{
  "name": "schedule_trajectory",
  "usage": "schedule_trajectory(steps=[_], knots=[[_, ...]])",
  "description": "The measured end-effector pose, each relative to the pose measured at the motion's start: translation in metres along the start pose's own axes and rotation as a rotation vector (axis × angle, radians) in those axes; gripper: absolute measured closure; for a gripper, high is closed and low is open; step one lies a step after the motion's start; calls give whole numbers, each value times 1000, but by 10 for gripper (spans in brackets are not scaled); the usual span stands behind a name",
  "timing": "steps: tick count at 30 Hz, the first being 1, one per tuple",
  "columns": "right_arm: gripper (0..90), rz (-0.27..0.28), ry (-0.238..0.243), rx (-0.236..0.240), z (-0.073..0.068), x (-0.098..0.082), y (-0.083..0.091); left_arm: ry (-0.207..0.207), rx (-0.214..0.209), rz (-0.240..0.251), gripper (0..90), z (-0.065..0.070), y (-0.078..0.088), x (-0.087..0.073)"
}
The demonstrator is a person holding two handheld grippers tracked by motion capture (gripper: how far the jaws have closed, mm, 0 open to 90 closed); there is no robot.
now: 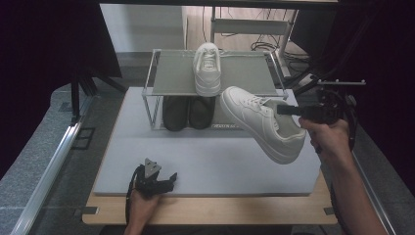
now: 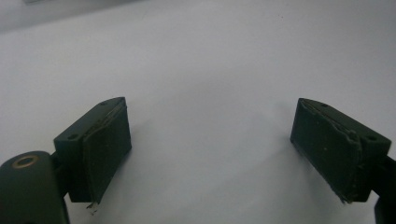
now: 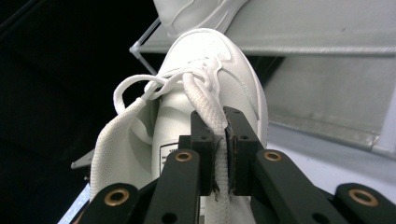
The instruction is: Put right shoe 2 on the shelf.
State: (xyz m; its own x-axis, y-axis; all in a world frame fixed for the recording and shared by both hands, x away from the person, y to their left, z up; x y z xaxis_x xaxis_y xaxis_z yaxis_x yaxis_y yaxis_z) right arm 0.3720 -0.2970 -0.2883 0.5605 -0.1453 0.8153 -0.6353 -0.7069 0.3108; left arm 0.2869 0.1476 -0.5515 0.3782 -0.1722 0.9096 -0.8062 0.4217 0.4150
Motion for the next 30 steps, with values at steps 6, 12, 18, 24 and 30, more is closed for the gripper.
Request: schedule_trajectory(steps=[6,12,18,24,30], knots=[[835,30,5,-38,1,15,-2,0,0,0,120,0,0,0],[833,54,0,-88,8,26,-17,1,0,0,120,0,0,0],[831,75,-18,-124,14,35,-39,0,0,0,120,0,0,0],[828,89,-44,-154,20,41,-61,1,-1,2,120,0,0,0],[825,110,-65,-177,25,50,-80,1,0,0,120,0,0,0]])
Point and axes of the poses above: each handheld gripper's, and its own axes: y roughly backward along the jaws, x roughly out of its top, z roughly to its right, the point moved 2 cm from there along -y, roughly forward along the jaws, and after that the axes turned 13 degrees about z, right-handed, at the moved point
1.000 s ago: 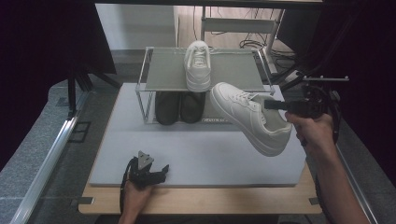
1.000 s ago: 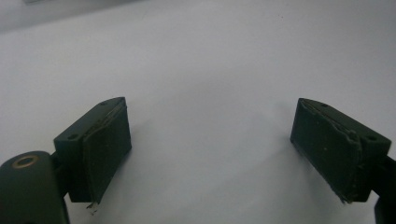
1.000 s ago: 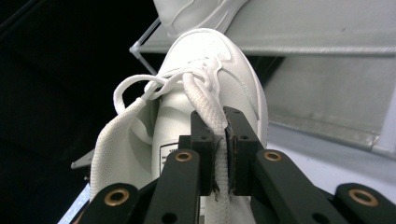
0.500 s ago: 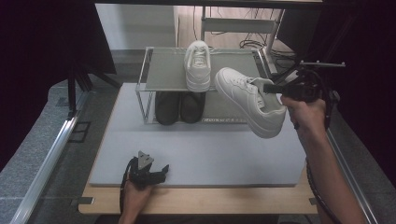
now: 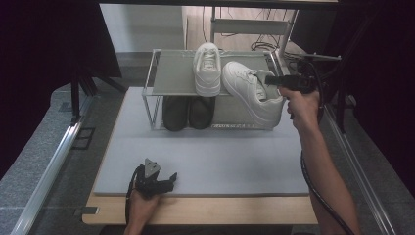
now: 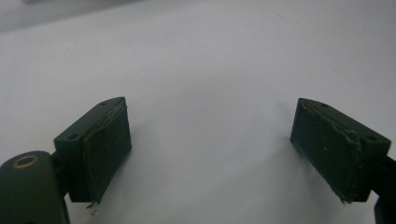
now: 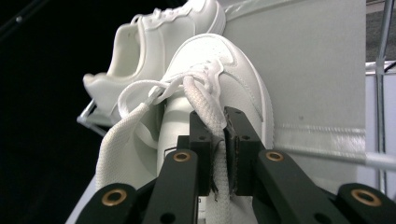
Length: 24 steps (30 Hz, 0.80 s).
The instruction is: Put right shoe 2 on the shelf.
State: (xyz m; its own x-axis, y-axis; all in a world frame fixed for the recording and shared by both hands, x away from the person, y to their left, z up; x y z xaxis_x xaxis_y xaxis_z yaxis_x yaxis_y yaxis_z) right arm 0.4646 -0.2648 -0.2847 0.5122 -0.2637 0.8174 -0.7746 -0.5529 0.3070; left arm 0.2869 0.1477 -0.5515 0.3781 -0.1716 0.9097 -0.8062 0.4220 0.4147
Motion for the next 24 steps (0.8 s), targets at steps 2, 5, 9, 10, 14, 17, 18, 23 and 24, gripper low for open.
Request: schedule_trajectory(steps=[2,5,9,10,14,17,18,23,24], knots=[[824,4,-10,-11,0,2,-5,2,1,2,120,0,0,0],[821,19,-15,-32,1,6,-14,1,0,1,120,0,0,0],[816,31,-19,-59,2,11,-24,2,0,2,120,0,0,0],[814,36,-23,-64,3,12,-26,2,0,2,120,0,0,0],[801,43,-32,-77,5,15,-36,2,0,2,120,0,0,0],[772,50,-54,-62,6,16,-41,2,0,2,120,0,0,0],[746,47,-55,-48,6,17,-42,2,0,2,121,0,0,0],[629,70,-93,23,13,16,-39,2,0,2,120,0,0,0],[611,76,-94,40,13,16,-38,2,0,2,120,0,0,0]])
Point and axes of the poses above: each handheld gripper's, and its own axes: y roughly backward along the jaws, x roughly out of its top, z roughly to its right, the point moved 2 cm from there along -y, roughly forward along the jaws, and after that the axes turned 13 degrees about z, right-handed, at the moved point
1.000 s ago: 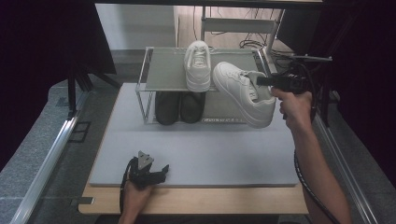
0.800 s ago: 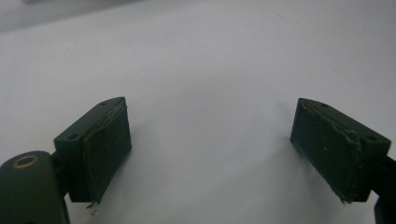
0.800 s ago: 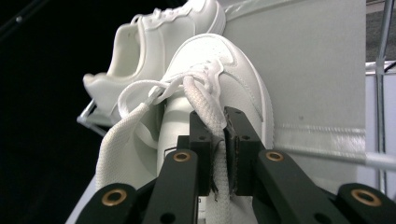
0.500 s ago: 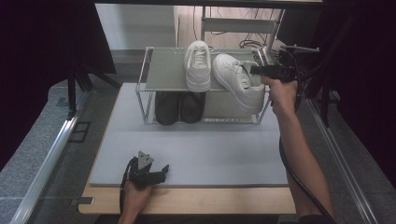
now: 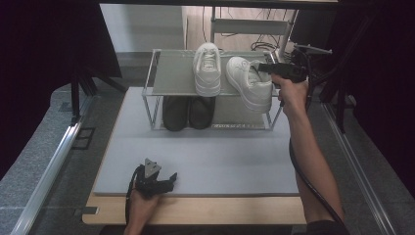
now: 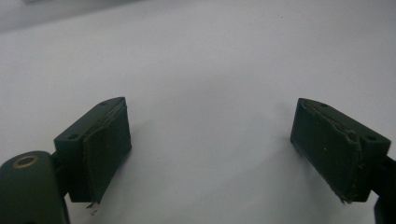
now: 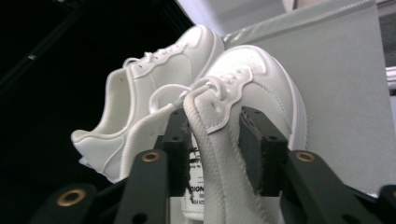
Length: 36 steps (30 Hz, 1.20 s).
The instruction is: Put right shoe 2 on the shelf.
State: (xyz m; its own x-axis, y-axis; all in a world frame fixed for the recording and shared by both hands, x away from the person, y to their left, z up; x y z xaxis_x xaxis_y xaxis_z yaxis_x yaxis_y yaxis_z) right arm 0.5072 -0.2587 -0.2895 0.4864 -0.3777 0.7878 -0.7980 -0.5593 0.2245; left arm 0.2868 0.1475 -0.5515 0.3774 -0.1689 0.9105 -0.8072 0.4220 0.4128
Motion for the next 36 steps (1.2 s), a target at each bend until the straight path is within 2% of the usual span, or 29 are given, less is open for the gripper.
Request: schedule_trajectory(steps=[5,18,22,25,30,36], knots=[[575,17,28,39,-1,3,9,-1,0,0,120,0,0,0],[580,35,154,48,-14,4,52,-3,0,-1,121,0,0,0],[577,42,171,64,-13,1,65,-3,0,-2,120,0,0,0],[586,53,182,50,-10,-3,76,-4,0,-2,121,0,0,0],[674,54,189,58,-4,-15,93,-4,0,-2,121,0,0,0],[741,10,215,88,-1,-39,102,-4,0,-1,121,0,0,0]])
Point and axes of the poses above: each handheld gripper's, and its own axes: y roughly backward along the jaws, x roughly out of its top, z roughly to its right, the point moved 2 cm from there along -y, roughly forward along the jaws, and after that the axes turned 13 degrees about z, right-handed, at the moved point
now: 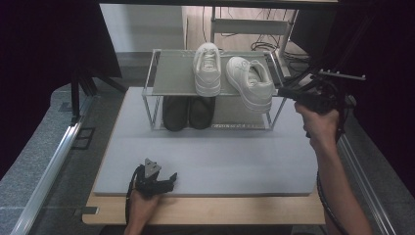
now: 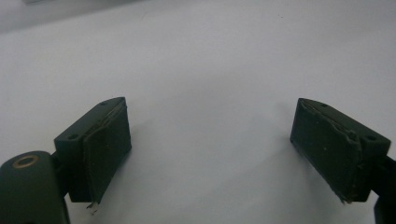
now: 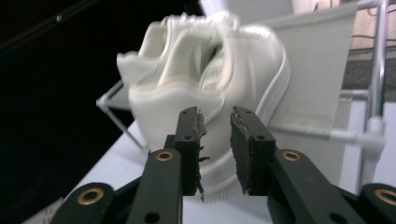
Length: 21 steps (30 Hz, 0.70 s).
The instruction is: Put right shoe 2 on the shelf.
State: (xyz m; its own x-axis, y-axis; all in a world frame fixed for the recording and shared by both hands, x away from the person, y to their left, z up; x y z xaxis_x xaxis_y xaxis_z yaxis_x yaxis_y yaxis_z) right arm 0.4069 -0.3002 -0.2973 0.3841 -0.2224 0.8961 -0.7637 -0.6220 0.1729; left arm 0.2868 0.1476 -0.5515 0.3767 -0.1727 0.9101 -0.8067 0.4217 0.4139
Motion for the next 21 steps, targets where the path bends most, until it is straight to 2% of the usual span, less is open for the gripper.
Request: schedule_trajectory(steps=[7,10,13,21], knots=[[772,-40,28,29,-5,-28,-1,0,1,2,121,0,0,0],[783,-50,45,26,-6,-37,-3,0,1,2,121,0,0,0],[788,-48,58,13,-5,-41,-6,-1,1,3,121,0,0,0],[788,-22,60,20,-3,-44,-11,0,1,3,121,0,0,0]])
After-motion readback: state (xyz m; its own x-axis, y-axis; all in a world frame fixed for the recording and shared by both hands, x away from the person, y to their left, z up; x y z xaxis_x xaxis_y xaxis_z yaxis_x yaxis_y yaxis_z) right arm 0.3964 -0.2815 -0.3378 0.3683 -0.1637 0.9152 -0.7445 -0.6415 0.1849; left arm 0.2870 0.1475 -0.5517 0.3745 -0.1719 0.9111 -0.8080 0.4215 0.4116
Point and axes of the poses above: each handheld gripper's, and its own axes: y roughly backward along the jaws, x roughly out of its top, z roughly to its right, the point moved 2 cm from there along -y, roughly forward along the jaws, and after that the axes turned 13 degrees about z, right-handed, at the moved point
